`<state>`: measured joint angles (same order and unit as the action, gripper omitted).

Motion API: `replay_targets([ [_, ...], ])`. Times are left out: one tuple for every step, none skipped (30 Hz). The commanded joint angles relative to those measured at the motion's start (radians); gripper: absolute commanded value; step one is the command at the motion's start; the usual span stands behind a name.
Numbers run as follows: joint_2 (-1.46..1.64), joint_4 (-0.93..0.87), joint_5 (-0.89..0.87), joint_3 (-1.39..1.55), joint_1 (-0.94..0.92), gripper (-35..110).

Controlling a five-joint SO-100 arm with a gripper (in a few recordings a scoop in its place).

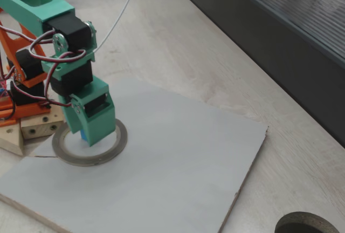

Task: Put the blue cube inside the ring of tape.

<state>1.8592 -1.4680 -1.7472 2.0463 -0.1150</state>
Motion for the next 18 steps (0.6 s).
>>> replay_targets([
  [0.029, -0.021, -0.015, -0.028, -0.015, 38],
  [0.029, -0.021, -0.015, -0.028, -0.015, 38],
  [0.029, -0.023, -0.015, -0.028, -0.015, 38],
  [0.029, -0.025, -0.017, -0.028, -0.015, 38],
  [0.029, -0.025, -0.017, -0.028, -0.015, 38],
  [0.029, -0.025, -0.017, -0.028, -0.015, 38],
  [0.029, -0.025, -0.017, -0.028, -0.015, 38],
  [0.029, -0.025, -0.017, -0.028, -0.015, 38],
  [0.029, -0.025, -0.017, -0.028, -0.015, 38],
  [0.029, -0.025, -0.017, -0.029, -0.015, 38],
  [0.029, -0.025, -0.017, -0.029, -0.017, 38],
  [0.029, -0.025, -0.018, -0.029, -0.017, 38],
  [0.029, -0.025, -0.018, -0.034, -0.017, 38],
  [0.029, -0.025, -0.018, -0.041, -0.017, 38],
  [0.029, -0.025, -0.018, -0.051, -0.017, 38],
  [0.029, -0.025, -0.018, -0.063, -0.017, 38],
  [0.029, -0.025, -0.018, -0.075, -0.017, 38],
  [0.029, -0.025, -0.018, -0.087, -0.017, 38],
])
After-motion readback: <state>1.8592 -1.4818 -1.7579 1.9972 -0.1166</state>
